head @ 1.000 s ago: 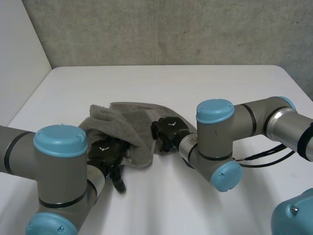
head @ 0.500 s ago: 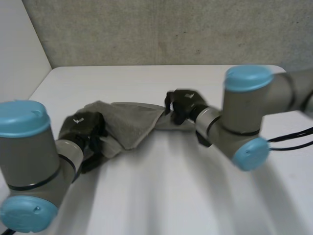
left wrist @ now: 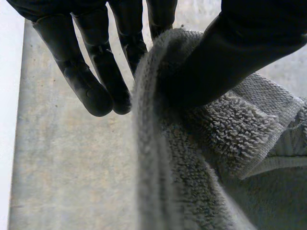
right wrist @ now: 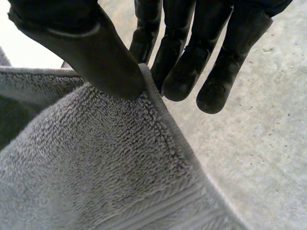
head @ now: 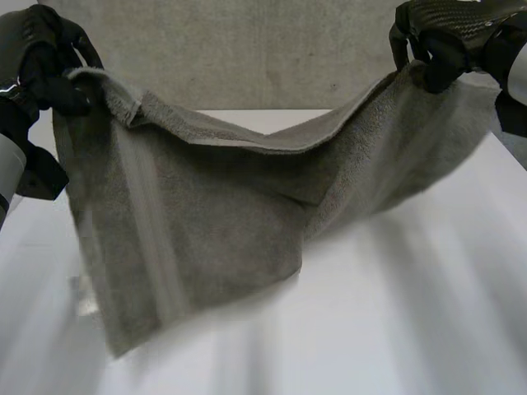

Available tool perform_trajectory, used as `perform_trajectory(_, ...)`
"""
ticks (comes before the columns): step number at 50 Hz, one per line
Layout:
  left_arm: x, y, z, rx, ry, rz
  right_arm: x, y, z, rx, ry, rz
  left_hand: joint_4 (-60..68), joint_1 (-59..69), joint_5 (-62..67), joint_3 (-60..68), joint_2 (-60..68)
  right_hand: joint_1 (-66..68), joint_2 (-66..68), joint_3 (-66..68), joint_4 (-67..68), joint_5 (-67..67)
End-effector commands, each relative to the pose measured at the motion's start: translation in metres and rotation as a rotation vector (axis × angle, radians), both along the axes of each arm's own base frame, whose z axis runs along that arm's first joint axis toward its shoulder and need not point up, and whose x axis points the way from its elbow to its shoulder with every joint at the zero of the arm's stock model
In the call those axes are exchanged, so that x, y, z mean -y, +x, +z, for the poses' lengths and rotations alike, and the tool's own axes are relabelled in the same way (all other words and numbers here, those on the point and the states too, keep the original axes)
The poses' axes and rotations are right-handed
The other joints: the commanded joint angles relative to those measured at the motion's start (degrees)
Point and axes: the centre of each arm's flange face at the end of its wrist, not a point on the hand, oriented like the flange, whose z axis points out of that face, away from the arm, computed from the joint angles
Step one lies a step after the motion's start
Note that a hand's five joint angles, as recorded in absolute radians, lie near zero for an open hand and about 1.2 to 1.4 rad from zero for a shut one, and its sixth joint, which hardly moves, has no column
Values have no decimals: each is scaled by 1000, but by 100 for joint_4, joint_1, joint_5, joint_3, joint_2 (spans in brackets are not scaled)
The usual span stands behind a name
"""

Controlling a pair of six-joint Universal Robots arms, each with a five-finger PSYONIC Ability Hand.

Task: Fold the towel.

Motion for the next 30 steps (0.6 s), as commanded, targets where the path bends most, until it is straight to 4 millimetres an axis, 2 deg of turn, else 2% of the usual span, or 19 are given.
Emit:
perform_trajectory(1, 20, -3, -36, 20, 140, -22, 2, 4, -34, -262, 67, 32, -628, 37, -1397, -743, -397, 416, 464, 374, 372, 334)
perform_trajectory(2, 27, -6, -51, 33, 190, -25, 8, 6, -48, -328, 89, 42, -628, 37, -1397, -743, -397, 416, 464, 374, 372, 334)
perform_trajectory(5, 33, -8, -64, 47, 232, -27, 14, 8, -62, -379, 117, 49, -628, 37, -1397, -743, -397, 416, 464, 374, 372, 334)
perform_trajectory(7, 46, -15, -88, 68, 298, -34, 25, 14, -88, -449, 159, 40, -628, 37, -1397, -743, -397, 416, 464, 374, 372, 334)
perform_trajectory(8, 46, -15, -88, 69, 298, -34, 25, 14, -88, -450, 159, 40, -628, 37, -1397, -743, -397, 416, 464, 374, 372, 334)
perform_trajectory(10, 65, -23, -107, 78, 343, -41, 35, 25, -104, -483, 163, 25, -628, 37, -1397, -743, -397, 416, 464, 374, 372, 334)
perform_trajectory(13, 76, -27, -111, 77, 344, -41, 53, 45, -109, -467, 83, 10, -628, 37, -1397, -743, -397, 416, 464, 374, 372, 334)
perform_trajectory(15, 98, -36, -100, 58, 287, -44, 65, 55, -101, -431, 5, -5, -628, 37, -1397, -743, -397, 416, 464, 374, 372, 334)
perform_trajectory(16, 98, -36, -100, 57, 287, -44, 65, 55, -101, -431, 4, -5, -628, 37, -1397, -743, -397, 416, 464, 374, 372, 334)
perform_trajectory(18, 116, -41, -64, 1, 172, -47, 85, 70, -66, -314, -212, -54, -628, 37, -1397, -743, -397, 416, 464, 374, 372, 334)
perform_trajectory(19, 117, -41, -63, 1, 171, -47, 85, 70, -66, -314, -213, -55, -628, 37, -1397, -743, -397, 416, 464, 374, 372, 334)
perform_trajectory(20, 122, -44, -38, -41, 98, -56, 91, 74, -36, -230, -352, -91, -628, 37, -1397, -743, -397, 416, 464, 374, 372, 334)
perform_trajectory(21, 125, -45, -13, -88, 27, -65, 91, 76, -5, -123, -476, -130, -628, 37, -1397, -743, -397, 416, 464, 374, 372, 334)
perform_trajectory(22, 125, -45, -12, -88, 26, -65, 91, 76, -5, -121, -477, -130, -628, 37, -1397, -743, -397, 416, 464, 374, 372, 334)
perform_trajectory(23, 126, -45, 12, -135, -37, -74, 91, 74, 21, -8, -561, -164, -628, 37, -1397, -743, -397, 416, 464, 374, 372, 334)
perform_trajectory(24, 126, -45, 12, -136, -38, -75, 91, 74, 22, -6, -561, -164, -628, 37, -1397, -743, -397, 416, 464, 374, 372, 334)
perform_trajectory(26, 124, -39, 56, -236, -160, -94, 81, 59, 70, 197, -664, -195, -628, 37, -1397, -743, -397, 416, 464, 374, 372, 334)
perform_trajectory(29, 117, -33, 86, -328, -257, -122, 65, 51, 98, 301, -707, -159, -628, 37, -1397, -743, -397, 416, 464, 374, 372, 334)
perform_trajectory(30, 117, -33, 86, -328, -257, -122, 65, 51, 99, 301, -707, -159, -628, 37, -1397, -743, -397, 416, 464, 374, 372, 334)
